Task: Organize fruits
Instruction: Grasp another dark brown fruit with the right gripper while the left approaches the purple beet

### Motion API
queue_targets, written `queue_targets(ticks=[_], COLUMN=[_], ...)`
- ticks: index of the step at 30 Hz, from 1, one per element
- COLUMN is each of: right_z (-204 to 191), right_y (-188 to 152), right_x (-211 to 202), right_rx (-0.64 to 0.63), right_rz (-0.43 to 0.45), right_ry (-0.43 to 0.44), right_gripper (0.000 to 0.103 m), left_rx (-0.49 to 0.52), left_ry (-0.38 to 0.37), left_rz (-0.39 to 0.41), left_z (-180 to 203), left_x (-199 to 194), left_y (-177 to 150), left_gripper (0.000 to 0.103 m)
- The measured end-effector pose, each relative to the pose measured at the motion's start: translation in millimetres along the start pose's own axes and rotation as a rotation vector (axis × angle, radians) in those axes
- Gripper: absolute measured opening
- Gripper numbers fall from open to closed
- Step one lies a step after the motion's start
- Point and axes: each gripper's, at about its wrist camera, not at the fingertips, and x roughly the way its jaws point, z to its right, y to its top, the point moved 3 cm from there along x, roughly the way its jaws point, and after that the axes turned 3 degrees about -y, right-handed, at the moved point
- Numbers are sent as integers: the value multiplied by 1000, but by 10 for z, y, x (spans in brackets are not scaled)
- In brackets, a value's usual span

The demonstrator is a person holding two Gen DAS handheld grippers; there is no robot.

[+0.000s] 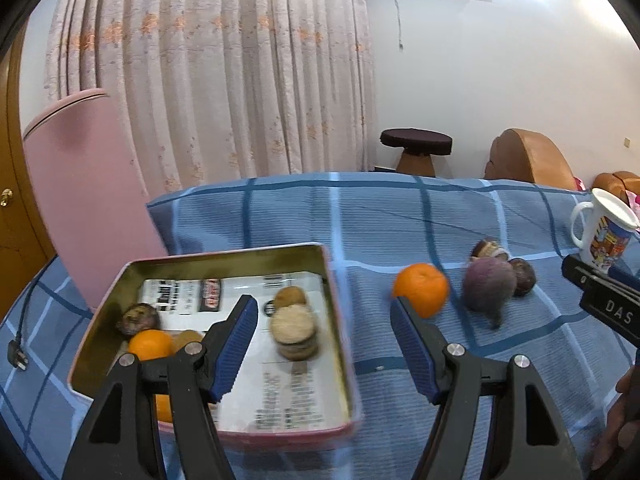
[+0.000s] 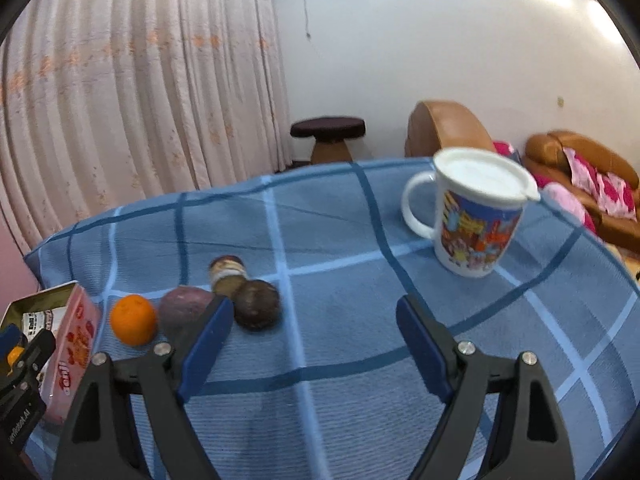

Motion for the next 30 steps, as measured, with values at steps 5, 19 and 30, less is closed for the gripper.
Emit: queue_targets(ticks=[5,19,30], right_z=[42,-271,-233], right_y=[-22,18,13], right_x=[164,643,577], right_rx=[8,-112,-182], right_rz=[-86,-254,-232], right_ry=[57,204,172], right_gripper=[71,61,38], left_rx=[18,19,-23], left_ry=[-28,-84,-98], left_rz=[-22,-86,-130], left_z=[233,531,595], left_x=[60,222,374], left_y=[17,47,70], left_gripper=[70,70,70])
